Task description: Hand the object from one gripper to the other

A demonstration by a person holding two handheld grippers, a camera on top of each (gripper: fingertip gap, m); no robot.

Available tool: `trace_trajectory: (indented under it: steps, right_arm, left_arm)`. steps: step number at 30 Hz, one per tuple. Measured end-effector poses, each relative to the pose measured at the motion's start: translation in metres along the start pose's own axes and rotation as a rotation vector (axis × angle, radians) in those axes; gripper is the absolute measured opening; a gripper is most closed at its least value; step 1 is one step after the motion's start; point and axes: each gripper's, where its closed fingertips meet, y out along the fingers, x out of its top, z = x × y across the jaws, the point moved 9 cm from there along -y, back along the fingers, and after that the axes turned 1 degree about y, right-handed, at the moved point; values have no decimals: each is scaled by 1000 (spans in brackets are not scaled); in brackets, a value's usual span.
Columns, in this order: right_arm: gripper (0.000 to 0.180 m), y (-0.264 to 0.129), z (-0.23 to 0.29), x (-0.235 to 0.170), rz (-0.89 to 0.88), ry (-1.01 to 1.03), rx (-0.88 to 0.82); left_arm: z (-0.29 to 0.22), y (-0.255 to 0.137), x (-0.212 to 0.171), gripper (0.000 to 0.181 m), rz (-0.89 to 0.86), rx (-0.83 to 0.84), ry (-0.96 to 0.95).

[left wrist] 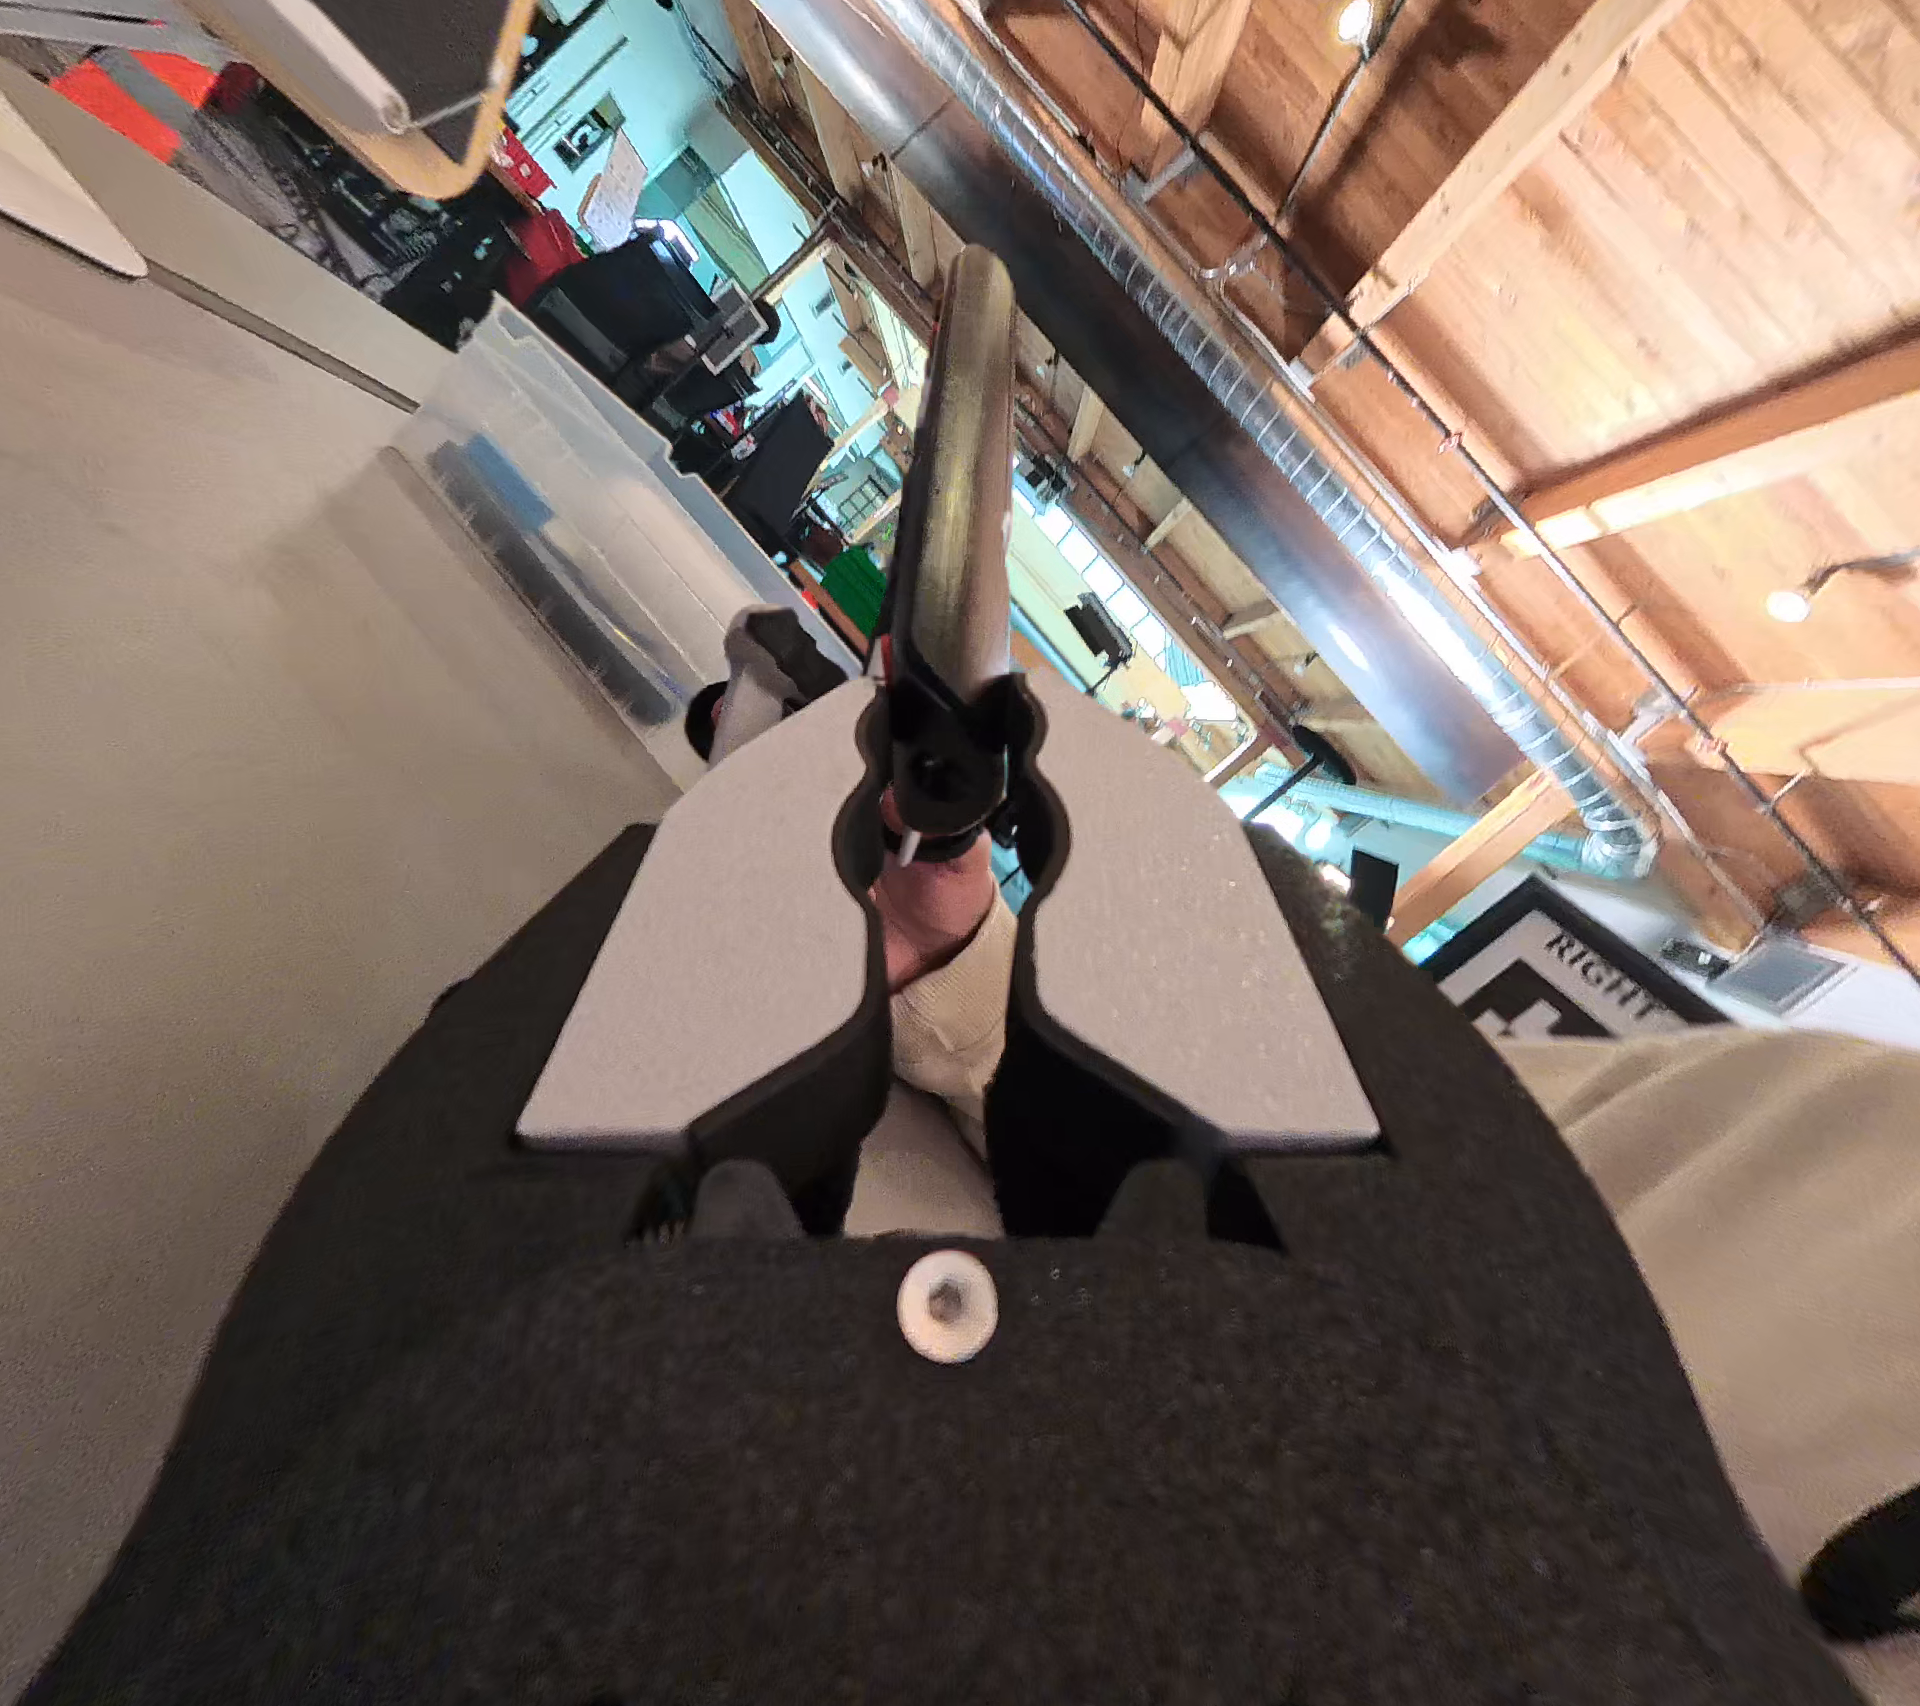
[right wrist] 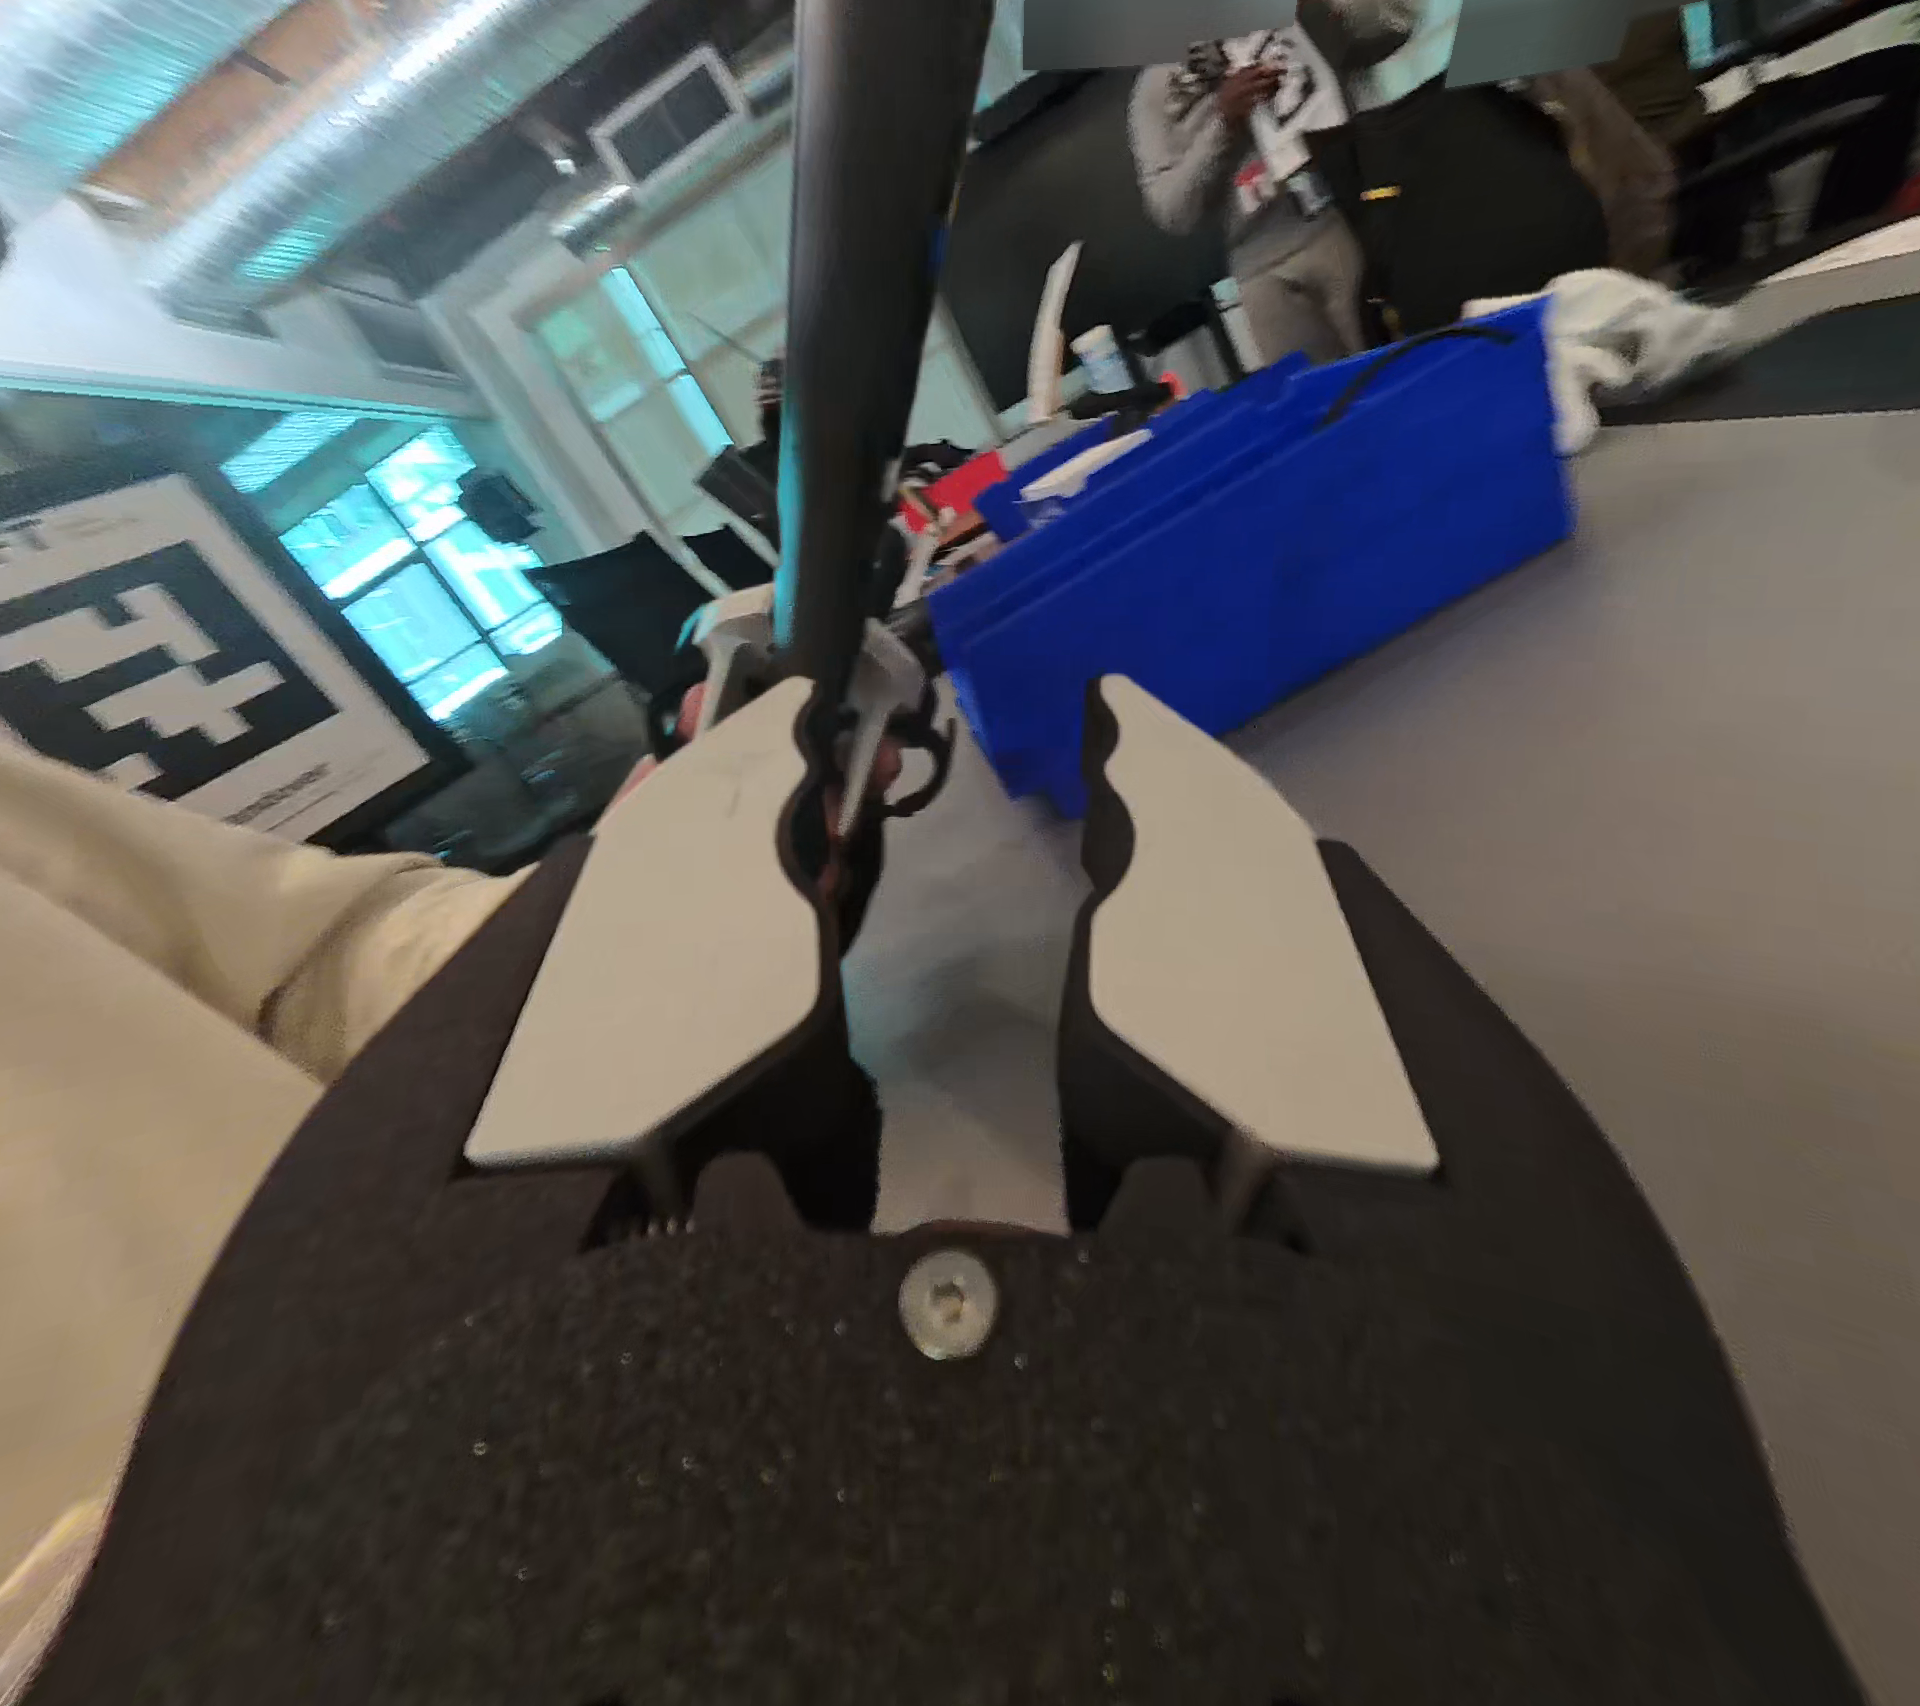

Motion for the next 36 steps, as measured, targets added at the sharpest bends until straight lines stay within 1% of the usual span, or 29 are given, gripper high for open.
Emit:
trace_trajectory:
  steps: [2, 4, 5, 7, 8, 9, 10, 12, 13, 14, 15, 16, 17, 18, 19, 21, 23, 24, 25, 26, 28, 32, 36]
  right_arm:
    - [50, -13, 0, 8, -43, -28, -94]
    - [57, -20, 8, 13, -153, -62, -198]
    - [63, -21, 14, 15, -214, -67, -227]
    - [83, -18, 29, 14, -329, -121, -322]
    - [84, -15, 40, 14, -355, -207, -375]
    - [84, -10, 51, 14, -329, -343, -415]
    - [84, -5, 62, 14, -250, -522, -461]
    - [82, 0, 75, 11, -47, -975, -621]
    - [75, -1, 79, 8, 13, -1197, -730]
    - [60, -2, 83, 3, 39, -1404, -814]
    - [44, -3, 85, -4, 66, -1578, -849]
    - [43, -1, 83, -12, 151, -1699, -849]
    - [50, 2, 75, -18, 268, -1765, -876]
    - [63, 3, 66, -21, 343, -1811, -918]
    - [66, 4, 60, -24, 386, -1866, -940]
    - [72, 8, 53, -29, 464, -2019, -928]
    - [71, 12, 48, -32, 502, -2166, -947]
    - [64, 13, 45, -33, 520, -2210, -969]
    - [35, 13, 42, -35, 551, -2230, -980]
    - [27, 12, 41, -35, 549, -2252, -997]
    - [26, 11, 40, -34, 583, -2254, -997]
    - [25, 9, 42, -33, 569, -2263, -996]
    - [25, 7, 38, -36, 607, -2272, -986]
  left_arm:
    - [1, -2, 0, 20, -32, 4, -32]
    - [-1, -1, -3, 20, -51, -3, -56]
    - [-2, 0, -5, 20, -56, -14, -73]
    - [-5, 3, -13, 20, -66, -34, -124]
    - [-5, 4, -17, 20, -66, -40, -150]
    - [-6, 6, -20, 20, -63, -36, -170]
    - [-7, 6, -22, 20, -50, -20, -174]
    - [-8, 6, -22, 20, -13, 47, -171]
    - [-9, 5, -21, 20, 1, 77, -172]
    - [-9, 4, -20, 20, 12, 100, -175]
    - [-10, 3, -19, 20, 18, 118, -183]
    - [-10, 2, -18, 20, 22, 131, -195]
    - [-10, 3, -18, 20, 30, 138, -209]
    - [-10, 4, -19, 20, 42, 144, -226]
    - [-10, 5, -21, 20, 58, 150, -244]
    - [-9, 9, -29, 20, 112, 161, -294]
    - [-7, 13, -40, 20, 161, 168, -351]
    - [-6, 15, -46, 20, 180, 162, -377]
    - [-5, 17, -51, 20, 188, 158, -398]
    - [-4, 19, -54, 20, 187, 158, -408]
    - [-2, 20, -55, 20, 193, 155, -411]
    - [0, 22, -49, 20, 196, 150, -363]
    - [5, 19, -44, 26, 254, 193, -169]
